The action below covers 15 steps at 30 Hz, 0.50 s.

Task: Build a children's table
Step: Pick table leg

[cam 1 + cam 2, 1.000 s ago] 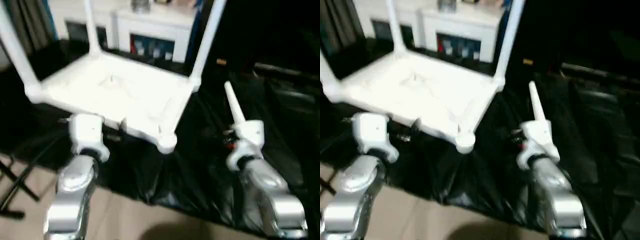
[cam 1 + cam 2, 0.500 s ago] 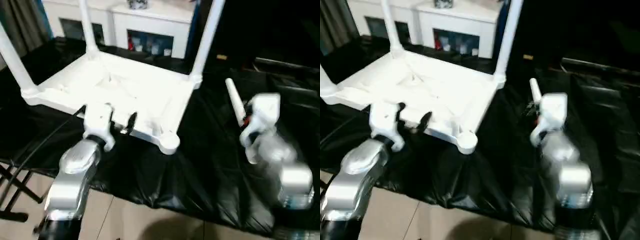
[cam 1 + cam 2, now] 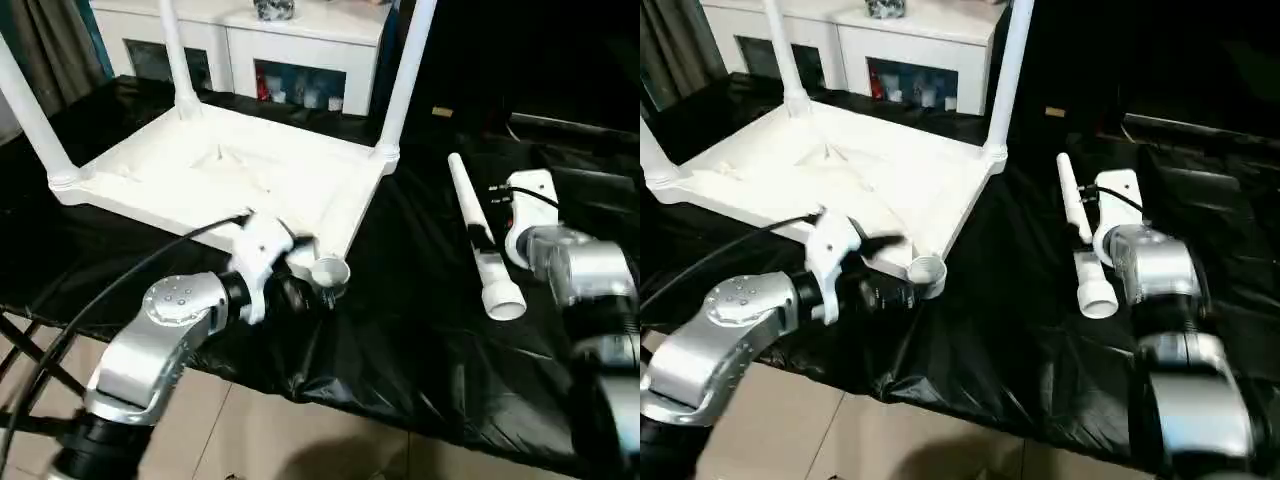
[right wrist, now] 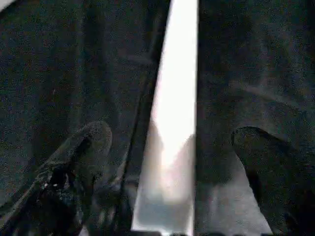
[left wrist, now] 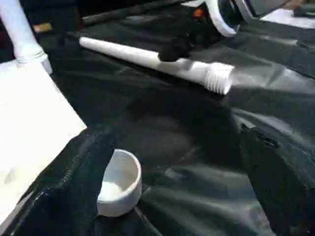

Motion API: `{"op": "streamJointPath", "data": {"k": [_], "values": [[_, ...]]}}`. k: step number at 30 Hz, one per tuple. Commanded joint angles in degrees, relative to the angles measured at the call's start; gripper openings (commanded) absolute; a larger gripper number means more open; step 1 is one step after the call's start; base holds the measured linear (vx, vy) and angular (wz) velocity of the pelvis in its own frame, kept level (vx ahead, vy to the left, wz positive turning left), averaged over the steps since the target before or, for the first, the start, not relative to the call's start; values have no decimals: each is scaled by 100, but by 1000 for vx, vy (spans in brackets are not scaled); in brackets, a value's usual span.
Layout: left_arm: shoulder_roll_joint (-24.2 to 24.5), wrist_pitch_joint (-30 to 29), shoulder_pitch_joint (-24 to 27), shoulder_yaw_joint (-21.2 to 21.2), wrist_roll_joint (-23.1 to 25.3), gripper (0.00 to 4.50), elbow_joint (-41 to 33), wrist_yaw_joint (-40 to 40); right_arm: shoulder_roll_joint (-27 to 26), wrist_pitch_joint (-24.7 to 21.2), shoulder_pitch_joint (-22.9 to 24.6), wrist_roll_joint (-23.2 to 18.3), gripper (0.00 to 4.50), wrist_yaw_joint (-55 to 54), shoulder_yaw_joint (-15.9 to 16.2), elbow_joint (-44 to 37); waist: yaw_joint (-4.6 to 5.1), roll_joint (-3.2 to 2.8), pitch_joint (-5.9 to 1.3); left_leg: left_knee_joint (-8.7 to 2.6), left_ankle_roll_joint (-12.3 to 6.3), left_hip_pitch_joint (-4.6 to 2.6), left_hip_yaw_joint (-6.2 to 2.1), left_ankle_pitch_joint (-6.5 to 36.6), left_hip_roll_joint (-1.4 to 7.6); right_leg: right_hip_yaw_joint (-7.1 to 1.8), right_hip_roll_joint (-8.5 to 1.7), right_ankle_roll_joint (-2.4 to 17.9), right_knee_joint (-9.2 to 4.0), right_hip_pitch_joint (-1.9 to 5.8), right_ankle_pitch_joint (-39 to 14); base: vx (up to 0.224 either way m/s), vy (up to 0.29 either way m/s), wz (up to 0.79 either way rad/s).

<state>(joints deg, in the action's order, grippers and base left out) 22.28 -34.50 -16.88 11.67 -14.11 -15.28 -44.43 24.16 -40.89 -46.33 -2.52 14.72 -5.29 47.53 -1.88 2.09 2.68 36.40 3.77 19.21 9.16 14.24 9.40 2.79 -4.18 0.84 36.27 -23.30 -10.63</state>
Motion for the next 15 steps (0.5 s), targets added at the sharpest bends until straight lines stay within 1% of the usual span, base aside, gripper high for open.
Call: {"op": "streamJointPath", "data": {"k": [1,2,3,4,5,6,7,8,9,10,11,12,13,14,15], "values": [[68,-104,-143,57,-56,450,-90,-123,140,-87,-264,117,450,196,114,546,4,96,-315,-440,-260,80,-11,396,239,-228,-327,1501,-400,312,-1088,0,0,0],[68,-104,-143,57,-56,450,-90,-123,140,-87,-264,117,450,196,114,546,-17,61,-317,-441,-227,76,-3,391,249,-230,-341,1501,-394,310,-1121,0,0,0],[75,-166,-146,53,-90,450,-165,-144,159,-148,-370,113,432,254,102,849,-16,101,-322,-439,-213,67,13,356,265,-230,-342,1517,-383,303,-1070,0,0,0],[75,-166,-146,53,-90,450,-165,-144,159,-148,-370,113,420,254,102,849,-23,84,-324,-442,-198,73,11,323,272,-230,-349,1535,-365,308,-1022,0,0,0],[84,-207,-144,52,-116,450,-213,-145,168,-142,-407,105,413,255,82,982,-29,88,-325,-440,-191,84,19,223,274,-231,-344,1532,-351,314,-871,0,0,0],[104,-244,-141,51,-142,450,-249,-145,174,-135,-437,104,410,274,83,1077,-30,94,-338,-432,-207,86,20,115,275,-232,-347,1574,-326,319,-706,0,0,0],[109,-251,-140,51,-148,450,-256,-146,175,-134,-444,102,410,280,81,1098,-40,95,-338,-430,-228,90,25,60,271,-233,-347,1590,-324,322,-624,0,0,0],[188,-385,-130,52,-243,450,-350,-168,191,-120,-553,104,387,429,84,1435,-33,111,-355,-417,-280,100,31,-53,270,-235,-351,1664,-293,325,-456,0,0,0],[213,-411,-127,61,-256,450,-364,-186,200,-129,-560,133,376,467,111,1498,-43,116,-351,-415,-318,107,38,-87,264,-235,-348,1686,-298,325,-413,0,0,0],[213,-411,-127,61,-256,450,-364,-186,200,-129,-560,133,369,467,111,1498,-53,125,-360,-401,-386,125,45,-192,256,-240,-349,1729,-282,331,-291,0,0,0],[243,-421,-123,70,-259,450,-377,-206,207,-109,-580,139,365,476,97,1591,-67,122,-371,-387,-454,125,51,-315,262,-241,-345,1752,-269,322,-139,0,0,0],[264,-449,-124,74,-275,450,-387,-230,221,-83,-596,154,356,501,107,1681,-63,131,-373,-385,-484,129,53,-366,265,-237,-342,1770,-261,319,-89,0,0,0],[285,-474,-129,80,-272,450,-394,-261,236,-28,-638,159,343,521,115,1819,-65,130,-357,-388,-513,130,62,-312,268,-232,-346,1797,-275,302,-166,0,0,0],[307,-491,-128,90,-267,450,-398,-291,244,24,-660,160,332,531,119,1923,-73,121,-337,-397,-489,126,63,-167,277,-229,-351,1775,-303,295,-373,0,0,0],[323,-507,-132,105,-265,450,-394,-319,251,55,-676,161,332,542,123,1995,-72,130,-340,-396,-464,119,65,-105,283,-228,-355,1764,-307,289,-458,0,0,0]]}}
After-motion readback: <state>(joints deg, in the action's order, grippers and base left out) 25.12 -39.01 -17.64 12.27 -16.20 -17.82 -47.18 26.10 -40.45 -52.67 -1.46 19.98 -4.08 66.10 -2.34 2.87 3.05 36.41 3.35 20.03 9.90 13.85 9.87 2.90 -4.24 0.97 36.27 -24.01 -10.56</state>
